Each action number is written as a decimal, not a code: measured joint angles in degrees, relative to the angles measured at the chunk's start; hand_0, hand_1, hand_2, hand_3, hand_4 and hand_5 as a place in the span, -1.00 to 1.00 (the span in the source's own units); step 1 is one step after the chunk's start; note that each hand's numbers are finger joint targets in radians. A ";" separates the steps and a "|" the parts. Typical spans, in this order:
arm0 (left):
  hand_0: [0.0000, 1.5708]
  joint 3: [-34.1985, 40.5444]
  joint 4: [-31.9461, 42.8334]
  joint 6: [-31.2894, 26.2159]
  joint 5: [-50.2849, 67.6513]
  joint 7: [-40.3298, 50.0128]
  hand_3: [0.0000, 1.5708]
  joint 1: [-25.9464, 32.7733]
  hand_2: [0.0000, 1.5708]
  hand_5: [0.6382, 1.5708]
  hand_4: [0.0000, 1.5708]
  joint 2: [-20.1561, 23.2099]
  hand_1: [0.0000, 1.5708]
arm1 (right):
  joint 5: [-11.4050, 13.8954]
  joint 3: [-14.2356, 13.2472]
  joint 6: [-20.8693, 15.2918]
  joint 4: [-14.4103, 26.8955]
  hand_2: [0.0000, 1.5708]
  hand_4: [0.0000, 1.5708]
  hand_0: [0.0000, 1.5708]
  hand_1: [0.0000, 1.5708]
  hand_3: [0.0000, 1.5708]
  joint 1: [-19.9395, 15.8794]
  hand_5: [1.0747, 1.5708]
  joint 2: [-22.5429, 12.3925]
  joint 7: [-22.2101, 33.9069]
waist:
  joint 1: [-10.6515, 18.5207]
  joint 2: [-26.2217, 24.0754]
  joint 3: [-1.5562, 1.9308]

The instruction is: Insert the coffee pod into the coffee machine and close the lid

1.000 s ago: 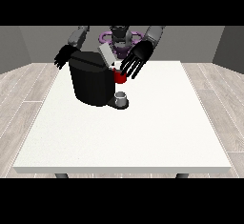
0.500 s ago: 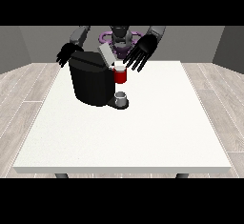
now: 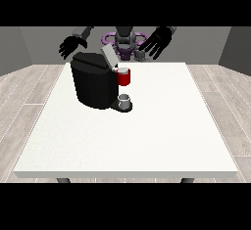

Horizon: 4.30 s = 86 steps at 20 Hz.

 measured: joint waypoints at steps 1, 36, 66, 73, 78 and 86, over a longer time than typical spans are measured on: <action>-1.00 1.45 -0.04 0.02 1.81 -0.54 -1.00 0.88 -1.00 1.00 -0.67 -0.88 -1.00 | 0.07 0.01 0.50 -0.33 -1.00 -0.55 -1.00 -1.00 -1.00 0.23 1.00 -0.69 0.27 | 0.62 -1.00 -0.01; -1.00 4.43 -25.25 -6.27 29.26 1.49 -1.00 32.89 -1.00 1.00 -1.00 -18.56 -1.00 | 0.86 0.22 10.31 2.89 -1.00 -1.00 -1.00 -1.00 -1.00 -10.54 1.00 -7.69 6.77 | 20.00 -8.37 0.04; -1.00 0.67 -42.45 -1.37 36.68 4.88 -1.00 42.01 -1.00 1.00 -1.00 -14.04 -1.00 | 5.23 0.26 11.15 17.15 -1.00 -1.00 -1.00 -1.00 -1.00 -27.18 1.00 -5.73 -0.43 | 17.18 2.24 -0.15; -1.00 0.13 -42.17 -1.00 36.91 5.28 -1.00 41.83 -1.00 1.00 -1.00 -13.19 -1.00 | 6.60 0.74 10.14 19.87 -1.00 -0.86 -1.00 -1.00 -1.00 -30.72 1.00 -4.77 1.24 | 17.80 2.93 -0.03; -1.00 0.75 -41.12 -0.57 37.74 5.93 -1.00 41.42 -1.00 1.00 -0.83 -12.45 -1.00 | 7.93 2.26 10.94 20.70 -1.00 -0.92 -1.00 -1.00 -1.00 -32.96 1.00 -4.03 2.80 | 17.52 2.49 0.00; -1.00 -0.04 -40.92 0.48 37.57 5.34 -1.00 40.99 -1.00 1.00 -0.82 -12.36 -1.00 | 11.57 3.59 9.67 22.35 -1.00 -0.82 -1.00 -1.00 -1.00 -36.09 1.00 -3.50 1.39 | 18.36 3.32 0.01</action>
